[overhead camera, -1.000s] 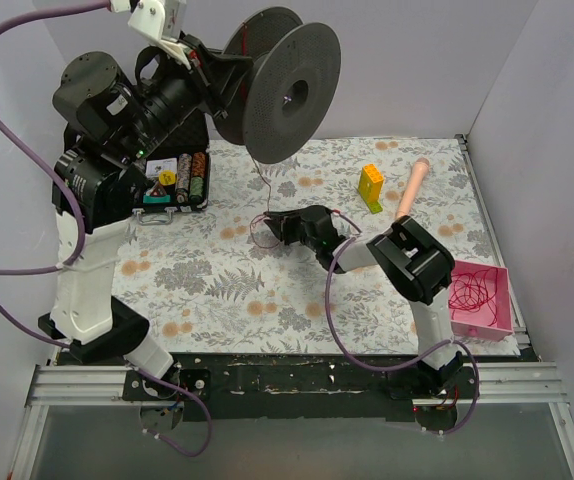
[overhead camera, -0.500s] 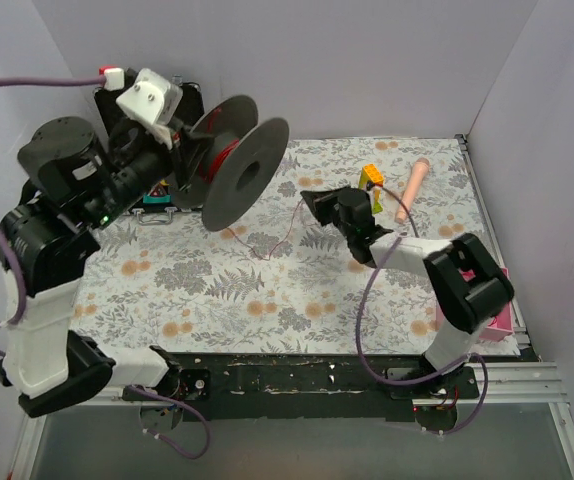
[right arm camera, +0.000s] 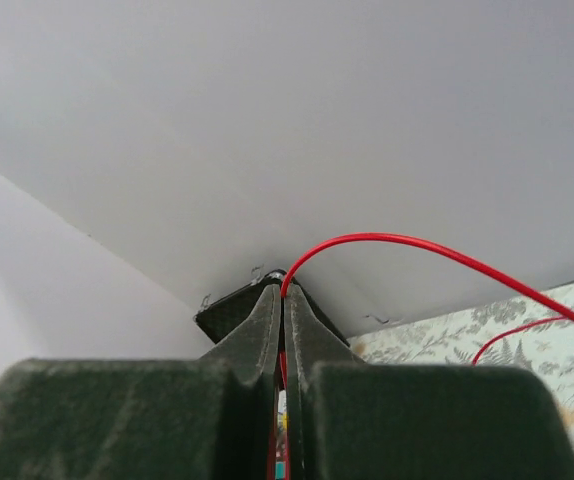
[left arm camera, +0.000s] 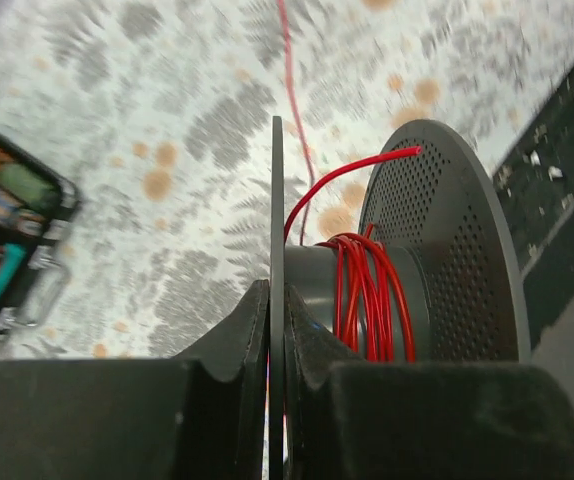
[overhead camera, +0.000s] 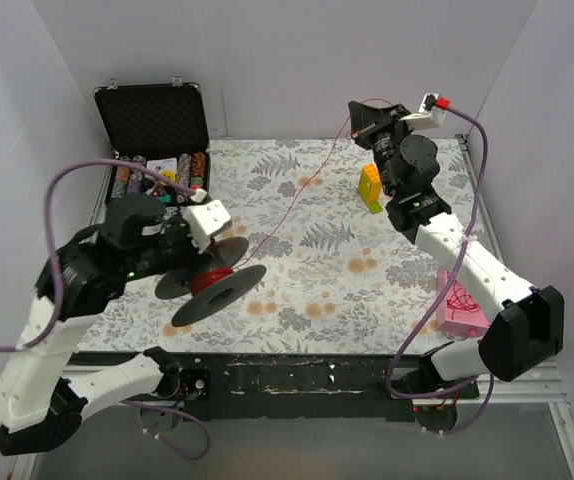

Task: Wrap the cables

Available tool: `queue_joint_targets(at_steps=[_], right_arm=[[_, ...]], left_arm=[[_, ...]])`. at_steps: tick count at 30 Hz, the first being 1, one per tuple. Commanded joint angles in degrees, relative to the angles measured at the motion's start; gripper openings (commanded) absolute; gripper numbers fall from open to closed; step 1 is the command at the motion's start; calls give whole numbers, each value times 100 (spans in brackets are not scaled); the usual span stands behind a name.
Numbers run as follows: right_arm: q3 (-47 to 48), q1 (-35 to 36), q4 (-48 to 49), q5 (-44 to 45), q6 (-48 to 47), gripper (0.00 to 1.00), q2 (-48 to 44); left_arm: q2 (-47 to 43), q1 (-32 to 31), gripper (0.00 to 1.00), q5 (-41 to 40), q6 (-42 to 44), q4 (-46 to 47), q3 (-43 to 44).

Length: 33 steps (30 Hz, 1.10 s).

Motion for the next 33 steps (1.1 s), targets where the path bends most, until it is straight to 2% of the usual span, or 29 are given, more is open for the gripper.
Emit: queue_joint_targets(at_steps=[1, 8, 12, 16, 21, 24, 28, 33], right_arm=[[722, 84, -364, 176, -1263, 1, -106], [1548, 655, -593, 423, -1809, 1, -63], [2032, 1024, -761, 457, -1853, 1, 26], [2120, 1454, -700, 449, -1791, 1, -97], [1875, 2096, -524, 475, -1739, 1, -247], [1708, 2457, -375, 440, -1695, 1, -273], [1699, 3001, -260, 335, -1624, 1, -115], [1322, 3564, -59, 414, -1554, 1, -194]], left_arm=[[185, 7, 0, 745, 81, 449, -748], [888, 15, 0, -125, -472, 1767, -1627], [1345, 50, 0, -371, -937, 2751, -1891], [1898, 357, 0, -460, -1482, 3481, -1866], [2680, 946, 0, -460, -2229, 4404, -1523], [3146, 1035, 0, -651, -2555, 4817, -1146], [3954, 1079, 0, -846, -3082, 5021, -409], [4737, 1570, 0, -794, -3680, 5003, 751]])
